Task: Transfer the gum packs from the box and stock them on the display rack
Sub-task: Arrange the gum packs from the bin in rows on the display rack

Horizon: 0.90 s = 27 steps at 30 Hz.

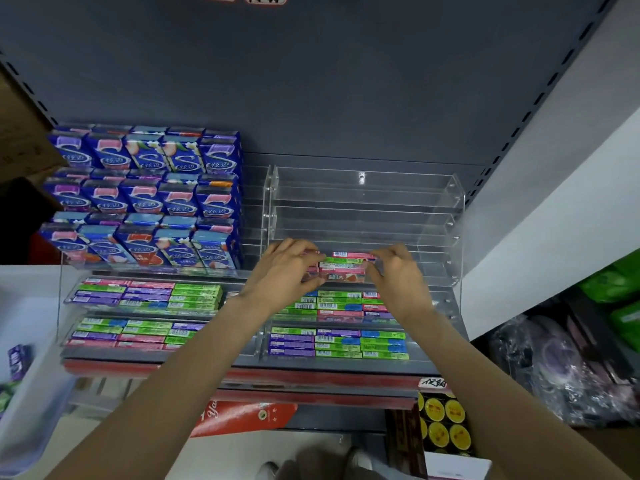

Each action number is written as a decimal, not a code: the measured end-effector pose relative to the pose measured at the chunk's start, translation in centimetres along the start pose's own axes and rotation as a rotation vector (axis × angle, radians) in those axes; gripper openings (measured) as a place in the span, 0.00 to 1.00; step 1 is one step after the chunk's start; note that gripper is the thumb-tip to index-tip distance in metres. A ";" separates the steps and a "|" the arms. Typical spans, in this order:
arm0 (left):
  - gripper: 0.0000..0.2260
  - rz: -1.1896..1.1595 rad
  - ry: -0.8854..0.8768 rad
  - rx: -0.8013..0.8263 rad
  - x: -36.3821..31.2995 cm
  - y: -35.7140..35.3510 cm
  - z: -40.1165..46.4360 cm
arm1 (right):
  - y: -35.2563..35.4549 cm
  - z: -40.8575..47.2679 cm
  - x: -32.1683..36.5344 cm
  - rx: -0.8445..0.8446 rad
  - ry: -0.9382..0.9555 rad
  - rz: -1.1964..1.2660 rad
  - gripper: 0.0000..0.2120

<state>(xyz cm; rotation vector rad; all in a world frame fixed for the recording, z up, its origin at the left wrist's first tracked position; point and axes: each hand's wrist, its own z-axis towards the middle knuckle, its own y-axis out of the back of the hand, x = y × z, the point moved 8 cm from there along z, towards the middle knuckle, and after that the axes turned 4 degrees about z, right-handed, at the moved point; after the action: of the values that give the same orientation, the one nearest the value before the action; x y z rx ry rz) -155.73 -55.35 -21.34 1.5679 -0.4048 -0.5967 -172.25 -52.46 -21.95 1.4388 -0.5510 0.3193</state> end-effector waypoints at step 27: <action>0.08 -0.365 0.715 -0.485 23.0 3.3 -26.3 | -16.3 -5.8 30.8 0.378 0.546 0.255 0.11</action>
<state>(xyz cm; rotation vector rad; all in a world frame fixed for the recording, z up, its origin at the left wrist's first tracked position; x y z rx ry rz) -121.43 -47.96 -20.68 1.2767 0.5402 -0.3322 -136.98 -52.37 -19.41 1.5552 -0.2273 1.0280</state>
